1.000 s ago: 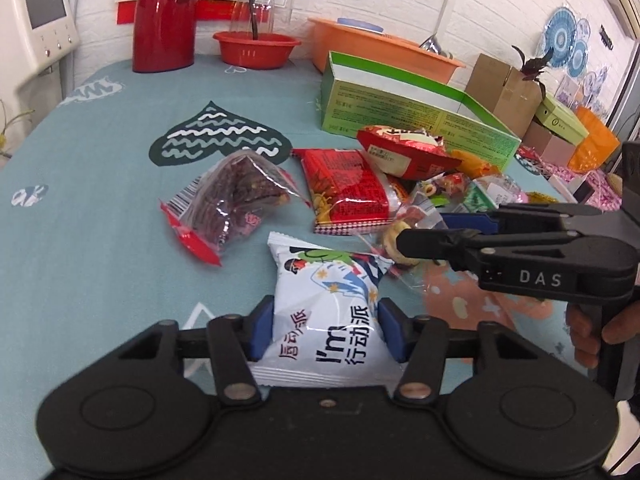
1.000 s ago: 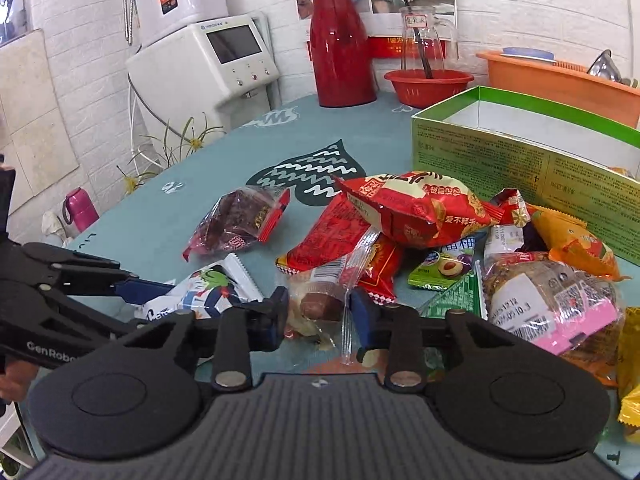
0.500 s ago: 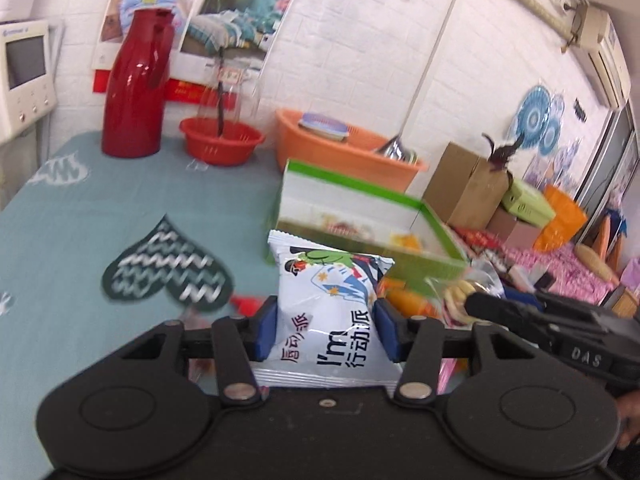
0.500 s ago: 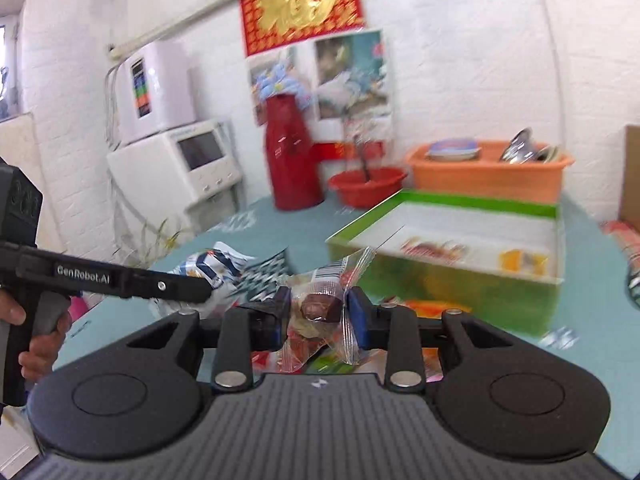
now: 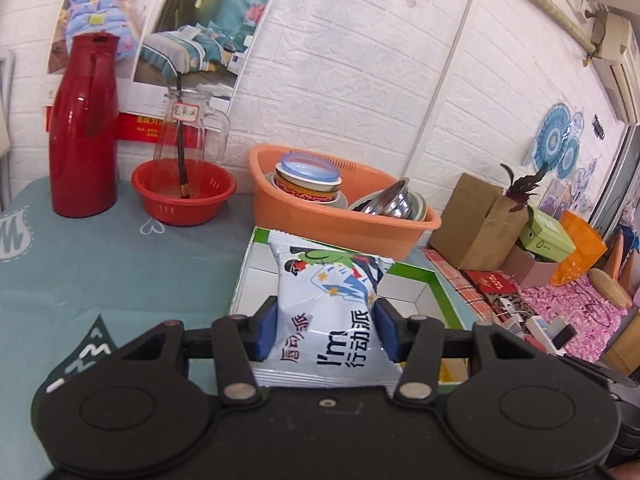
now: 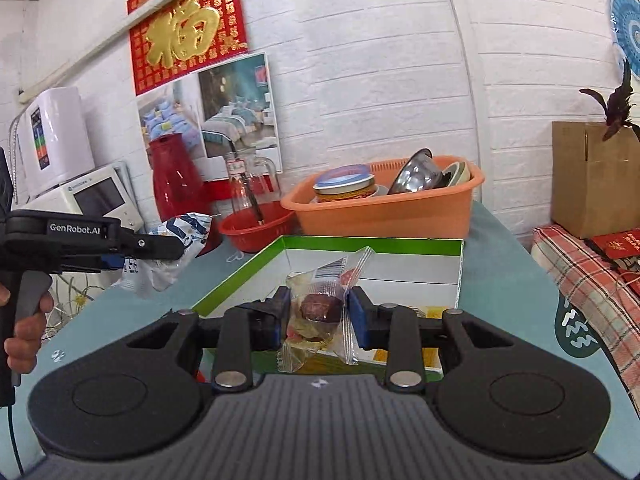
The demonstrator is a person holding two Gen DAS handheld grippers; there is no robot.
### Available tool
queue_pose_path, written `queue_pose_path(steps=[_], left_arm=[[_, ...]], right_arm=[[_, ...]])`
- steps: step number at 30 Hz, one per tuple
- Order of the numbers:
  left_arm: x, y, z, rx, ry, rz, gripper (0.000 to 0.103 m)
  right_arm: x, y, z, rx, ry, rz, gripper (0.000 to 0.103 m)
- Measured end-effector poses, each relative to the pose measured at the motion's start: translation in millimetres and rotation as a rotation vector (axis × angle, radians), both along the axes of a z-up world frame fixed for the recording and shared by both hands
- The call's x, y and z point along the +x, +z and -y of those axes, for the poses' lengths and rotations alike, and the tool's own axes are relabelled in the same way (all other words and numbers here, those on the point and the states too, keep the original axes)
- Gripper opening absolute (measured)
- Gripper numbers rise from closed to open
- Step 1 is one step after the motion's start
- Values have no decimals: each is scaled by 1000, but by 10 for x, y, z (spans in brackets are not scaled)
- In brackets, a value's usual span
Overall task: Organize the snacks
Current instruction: 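Carry both held bags over the green box and open both tools, then grasp another yellow snack bag with the left tool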
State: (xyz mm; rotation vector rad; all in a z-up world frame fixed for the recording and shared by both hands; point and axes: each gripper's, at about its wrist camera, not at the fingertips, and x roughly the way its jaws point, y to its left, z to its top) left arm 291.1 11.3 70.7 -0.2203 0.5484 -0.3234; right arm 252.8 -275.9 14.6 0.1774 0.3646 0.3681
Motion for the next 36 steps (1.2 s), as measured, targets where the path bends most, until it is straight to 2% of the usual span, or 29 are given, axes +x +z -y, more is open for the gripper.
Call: queue_pose_path(steps=[7, 10, 11, 12, 13, 14, 17, 23, 29, 36], left_arm=[[380, -230, 146, 48, -7, -50, 62], [475, -328, 168, 61, 4, -64, 62], [483, -353, 166, 64, 16, -55, 68], [485, -373, 167, 71, 27, -40, 83], [478, -387, 165, 83, 40, -29, 103], [458, -395, 164, 96, 62, -18, 103], [361, -367, 149, 130, 89, 22, 103], [67, -192, 49, 96, 90, 24, 103], [-509, -41, 30, 100, 74, 37, 103], [-1169, -126, 12, 85, 11, 25, 103]], right_arm=[[412, -260, -1, -18, -23, -68, 57], [495, -337, -10, -7, -15, -72, 62], [510, -355, -12, -6, -11, -64, 69], [520, -369, -20, -14, -16, -59, 77], [531, -379, -34, -32, -24, -57, 89], [535, -382, -49, -53, -37, -57, 103], [441, -364, -30, -77, -61, -13, 103], [160, -169, 48, -28, -44, 8, 103], [-384, 38, 56, 1, 10, 61, 103], [-987, 14, 116, 32, 56, 72, 103]])
